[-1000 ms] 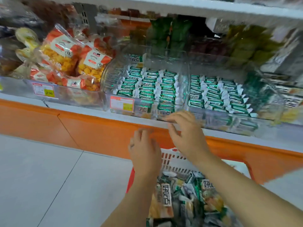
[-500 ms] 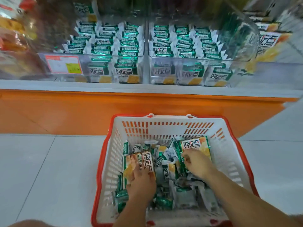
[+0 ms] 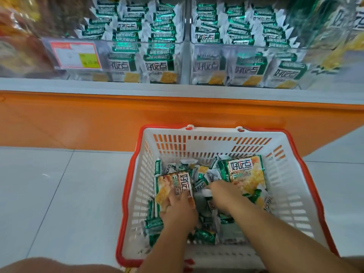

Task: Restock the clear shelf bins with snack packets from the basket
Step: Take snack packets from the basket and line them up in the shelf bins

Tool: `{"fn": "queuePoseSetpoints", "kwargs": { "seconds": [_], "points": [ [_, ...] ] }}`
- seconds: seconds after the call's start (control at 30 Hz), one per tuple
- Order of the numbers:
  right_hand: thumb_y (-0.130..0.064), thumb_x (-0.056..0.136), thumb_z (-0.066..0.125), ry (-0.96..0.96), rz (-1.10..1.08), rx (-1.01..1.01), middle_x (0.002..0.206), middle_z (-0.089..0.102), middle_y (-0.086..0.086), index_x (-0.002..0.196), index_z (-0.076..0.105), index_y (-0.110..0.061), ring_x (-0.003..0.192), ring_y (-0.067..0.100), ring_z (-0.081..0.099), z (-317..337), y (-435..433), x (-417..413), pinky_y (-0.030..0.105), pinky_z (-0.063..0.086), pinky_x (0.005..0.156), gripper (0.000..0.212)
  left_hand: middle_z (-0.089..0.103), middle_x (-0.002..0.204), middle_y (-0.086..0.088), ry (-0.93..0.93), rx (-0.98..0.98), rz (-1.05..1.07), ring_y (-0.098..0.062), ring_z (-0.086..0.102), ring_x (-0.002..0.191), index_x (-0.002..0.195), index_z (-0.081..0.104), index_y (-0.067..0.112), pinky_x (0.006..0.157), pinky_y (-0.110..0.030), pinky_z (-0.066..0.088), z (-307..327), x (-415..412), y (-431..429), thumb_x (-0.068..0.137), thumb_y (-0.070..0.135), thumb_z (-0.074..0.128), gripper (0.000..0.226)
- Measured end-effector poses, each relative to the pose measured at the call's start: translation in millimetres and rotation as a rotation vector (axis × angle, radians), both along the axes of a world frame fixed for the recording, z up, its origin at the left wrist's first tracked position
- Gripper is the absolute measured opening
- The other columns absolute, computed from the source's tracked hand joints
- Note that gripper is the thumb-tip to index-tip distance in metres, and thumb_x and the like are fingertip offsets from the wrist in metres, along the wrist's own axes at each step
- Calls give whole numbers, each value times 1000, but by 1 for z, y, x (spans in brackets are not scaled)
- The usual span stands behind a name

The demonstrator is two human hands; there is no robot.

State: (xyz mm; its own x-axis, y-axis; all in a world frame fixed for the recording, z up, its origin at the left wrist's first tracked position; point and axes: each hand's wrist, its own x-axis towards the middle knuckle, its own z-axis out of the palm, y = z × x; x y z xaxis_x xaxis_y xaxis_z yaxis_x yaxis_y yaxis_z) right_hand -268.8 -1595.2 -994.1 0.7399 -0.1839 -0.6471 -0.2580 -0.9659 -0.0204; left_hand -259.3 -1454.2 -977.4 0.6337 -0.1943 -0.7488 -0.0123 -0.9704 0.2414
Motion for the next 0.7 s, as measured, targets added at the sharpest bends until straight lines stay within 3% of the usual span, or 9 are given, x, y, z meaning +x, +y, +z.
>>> {"fn": "queuePoseSetpoints", "kwargs": {
  "seconds": [0.1,0.17,0.3,0.43,0.57,0.63,0.7],
  "points": [
    [-21,87,63,-33,-32,32,77,54,4,87,60,-10,70,19,55,38,-14,11,29,45,61,11,-3,158,-10,22,-88,96,-37,13,143,146,26,24,114,-53,22,17,9,2,93,28,42,55],
    [-31,87,65,-94,-8,58,72,47,0,75,51,-14,67,17,45,77,-23,22,28,38,60,25,0,158,-11,-29,-184,155,-37,14,142,146,30,23,114,-50,23,41,22,0,92,30,46,56],
    [-31,85,67,-298,14,161,73,47,1,80,55,-12,71,19,45,163,-20,40,31,29,58,23,29,148,-12,-235,-479,262,-34,51,119,140,41,23,99,-50,45,110,67,3,88,33,53,54],
    [-35,86,66,-501,53,248,83,49,0,82,51,-21,70,15,46,246,3,56,30,35,61,21,56,126,-13,-510,-646,365,-37,56,111,132,51,27,92,-51,49,190,116,42,90,36,55,43],
    [-33,87,66,-747,44,418,99,53,-5,111,50,-24,85,17,54,306,38,80,27,44,69,31,57,121,-12,-746,-783,630,-38,54,109,128,54,28,91,-49,48,235,144,88,87,29,53,41],
    [-33,88,65,-886,26,471,108,50,-4,123,47,-26,88,18,56,322,54,101,30,46,73,40,53,126,-13,-741,-895,745,-39,52,111,131,51,25,91,-51,48,241,150,95,84,28,53,47],
    [-32,89,64,-1020,-3,500,109,50,-3,121,47,-23,89,17,53,327,67,129,30,43,71,37,46,134,-12,-694,-998,814,-42,52,113,134,48,23,93,-55,46,242,156,94,78,32,52,58]
  ]
}}
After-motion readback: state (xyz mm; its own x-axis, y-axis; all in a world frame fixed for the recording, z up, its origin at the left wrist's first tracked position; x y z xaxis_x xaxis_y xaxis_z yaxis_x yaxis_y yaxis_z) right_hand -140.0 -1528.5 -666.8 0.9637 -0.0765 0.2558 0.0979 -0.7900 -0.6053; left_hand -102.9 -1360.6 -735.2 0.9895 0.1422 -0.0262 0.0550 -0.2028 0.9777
